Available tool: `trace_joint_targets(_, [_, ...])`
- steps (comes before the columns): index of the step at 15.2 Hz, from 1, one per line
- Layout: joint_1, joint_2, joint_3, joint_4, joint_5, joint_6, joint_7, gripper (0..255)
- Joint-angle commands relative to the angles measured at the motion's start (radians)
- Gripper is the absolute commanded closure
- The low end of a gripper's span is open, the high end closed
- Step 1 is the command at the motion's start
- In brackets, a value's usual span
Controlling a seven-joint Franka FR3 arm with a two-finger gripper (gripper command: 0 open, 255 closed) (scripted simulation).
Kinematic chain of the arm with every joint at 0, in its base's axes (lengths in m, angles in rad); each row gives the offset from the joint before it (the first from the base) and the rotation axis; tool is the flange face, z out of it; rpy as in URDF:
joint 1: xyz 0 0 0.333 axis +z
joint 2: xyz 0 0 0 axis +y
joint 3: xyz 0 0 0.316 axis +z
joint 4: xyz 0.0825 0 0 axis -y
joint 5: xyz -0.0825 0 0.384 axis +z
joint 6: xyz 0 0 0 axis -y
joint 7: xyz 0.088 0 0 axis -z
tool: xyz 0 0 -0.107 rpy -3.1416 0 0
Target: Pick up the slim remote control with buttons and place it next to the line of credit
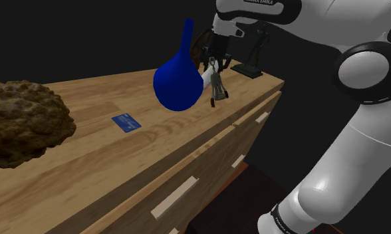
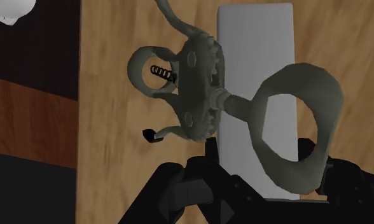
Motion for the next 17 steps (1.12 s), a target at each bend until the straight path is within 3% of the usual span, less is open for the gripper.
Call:
trace_joint_targets(1, [0.022, -0.039, 0.018, -0.048, -0.001, 0.008, 0.041, 255])
trace_joint_targets(9, [0.109, -0.152, 0.106, -0.183, 0.008, 0.027, 0.215, 255])
trace_joint_targets(17, [0.195, -0.203, 0.206, -0.237, 0.027, 0.030, 0.399, 255])
